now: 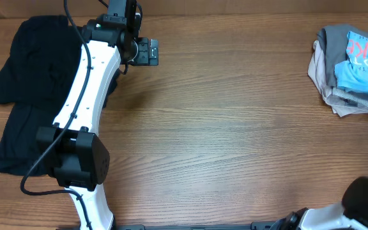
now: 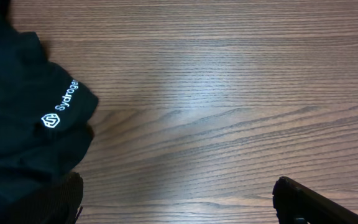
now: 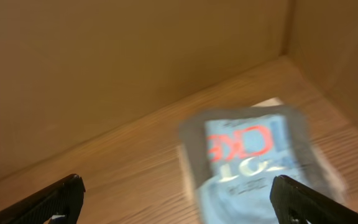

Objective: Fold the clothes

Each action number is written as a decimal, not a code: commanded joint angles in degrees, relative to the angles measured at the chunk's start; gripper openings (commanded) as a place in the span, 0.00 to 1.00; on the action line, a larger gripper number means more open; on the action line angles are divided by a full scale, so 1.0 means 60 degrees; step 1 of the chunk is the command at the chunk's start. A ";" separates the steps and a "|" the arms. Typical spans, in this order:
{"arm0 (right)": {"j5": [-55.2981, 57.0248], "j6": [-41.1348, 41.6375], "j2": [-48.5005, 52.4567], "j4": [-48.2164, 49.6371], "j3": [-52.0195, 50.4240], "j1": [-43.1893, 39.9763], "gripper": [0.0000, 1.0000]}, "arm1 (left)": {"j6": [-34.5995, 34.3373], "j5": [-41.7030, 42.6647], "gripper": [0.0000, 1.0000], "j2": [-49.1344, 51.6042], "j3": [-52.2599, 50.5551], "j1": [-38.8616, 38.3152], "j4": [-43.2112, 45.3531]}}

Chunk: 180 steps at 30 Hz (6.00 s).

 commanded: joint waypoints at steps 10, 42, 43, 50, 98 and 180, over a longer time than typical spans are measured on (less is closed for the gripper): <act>-0.3089 0.3435 -0.1271 -0.1260 0.0015 0.1574 1.00 | 0.0153 -0.0095 1.00 0.0051 -0.0040 -0.0004 0.0029; 0.2208 0.1246 -0.5049 -0.1115 -0.2554 0.5304 1.00 | 0.0153 -0.0091 1.00 0.0051 -0.0040 -0.0004 0.0029; 0.2208 0.1246 -0.5388 -0.0696 -0.3111 0.5329 1.00 | 0.0153 -0.0091 1.00 0.0051 -0.0040 -0.0004 0.0029; 0.2131 0.1249 -0.8083 0.2430 -0.7883 0.5533 1.00 | 0.0153 -0.0091 1.00 0.0051 -0.0040 -0.0004 0.0029; 0.2809 0.1461 -1.6353 0.9249 -1.9868 0.5770 1.00 | 0.0153 -0.0091 1.00 0.0051 -0.0040 -0.0004 0.0029; 0.2809 0.1461 -1.6353 0.9249 -1.9868 0.5770 1.00 | -0.0022 0.0969 1.00 -1.7449 -1.8761 0.2200 1.2010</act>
